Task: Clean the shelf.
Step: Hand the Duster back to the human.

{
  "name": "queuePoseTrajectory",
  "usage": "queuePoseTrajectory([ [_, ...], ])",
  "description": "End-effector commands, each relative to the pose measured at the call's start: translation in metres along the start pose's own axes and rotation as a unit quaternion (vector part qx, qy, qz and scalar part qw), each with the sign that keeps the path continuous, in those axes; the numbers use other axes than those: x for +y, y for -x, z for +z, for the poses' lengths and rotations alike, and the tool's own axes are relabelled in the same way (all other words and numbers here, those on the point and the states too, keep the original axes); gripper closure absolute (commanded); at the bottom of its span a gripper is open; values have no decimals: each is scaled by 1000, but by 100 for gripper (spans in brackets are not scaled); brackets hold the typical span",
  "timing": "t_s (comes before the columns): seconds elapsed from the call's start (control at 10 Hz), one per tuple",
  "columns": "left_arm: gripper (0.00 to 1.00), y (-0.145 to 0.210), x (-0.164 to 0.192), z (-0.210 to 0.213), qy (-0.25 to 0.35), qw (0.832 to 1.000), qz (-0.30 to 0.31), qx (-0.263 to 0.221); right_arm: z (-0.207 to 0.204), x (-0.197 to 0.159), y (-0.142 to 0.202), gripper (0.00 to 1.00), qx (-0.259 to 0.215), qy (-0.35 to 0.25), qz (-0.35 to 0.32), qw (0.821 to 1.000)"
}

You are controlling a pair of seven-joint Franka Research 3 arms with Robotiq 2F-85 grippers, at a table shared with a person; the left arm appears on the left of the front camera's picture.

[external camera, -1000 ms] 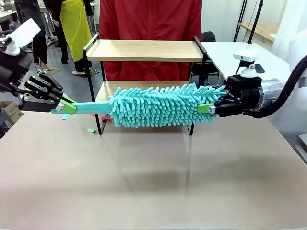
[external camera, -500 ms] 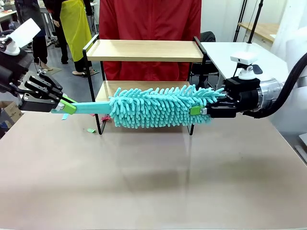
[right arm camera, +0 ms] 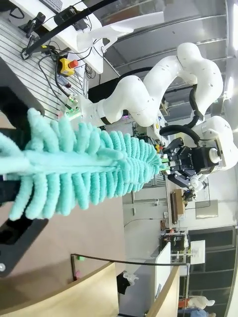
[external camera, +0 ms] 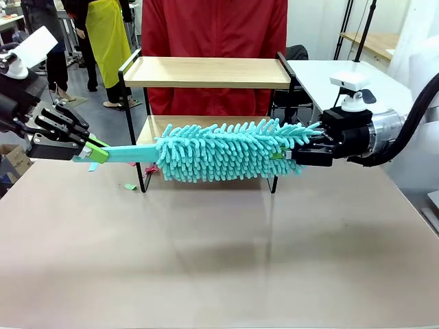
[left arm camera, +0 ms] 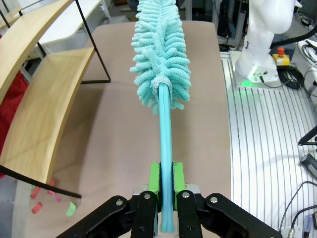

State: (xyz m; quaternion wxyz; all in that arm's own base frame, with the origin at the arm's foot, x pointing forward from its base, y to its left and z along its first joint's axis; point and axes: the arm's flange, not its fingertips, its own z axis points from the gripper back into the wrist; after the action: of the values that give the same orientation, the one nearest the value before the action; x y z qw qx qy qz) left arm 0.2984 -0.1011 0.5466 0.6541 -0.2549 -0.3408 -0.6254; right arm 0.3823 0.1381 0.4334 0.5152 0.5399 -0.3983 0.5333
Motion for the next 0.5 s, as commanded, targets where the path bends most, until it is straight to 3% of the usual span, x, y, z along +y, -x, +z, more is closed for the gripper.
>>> queuePoseTrajectory([
  [0.0,87,-4,0,-1,1,1000,-4,-18,-7,-3,-2,100,9,3,20,1000],
  [0.1,87,-4,0,-1,1,1000,-4,-18,-7,-4,-2,100,-25,-14,13,1000],
  [0.2,87,-4,0,-1,1,1000,-4,-18,0,0,0,100,0,0,1,1000],
  [0.3,29,0,0,0,0,1000,0,0,0,0,0,100,0,0,1,1000],
  [0.4,29,0,1,1,-1,1000,0,-5,0,0,0,100,0,0,1,1000],
])
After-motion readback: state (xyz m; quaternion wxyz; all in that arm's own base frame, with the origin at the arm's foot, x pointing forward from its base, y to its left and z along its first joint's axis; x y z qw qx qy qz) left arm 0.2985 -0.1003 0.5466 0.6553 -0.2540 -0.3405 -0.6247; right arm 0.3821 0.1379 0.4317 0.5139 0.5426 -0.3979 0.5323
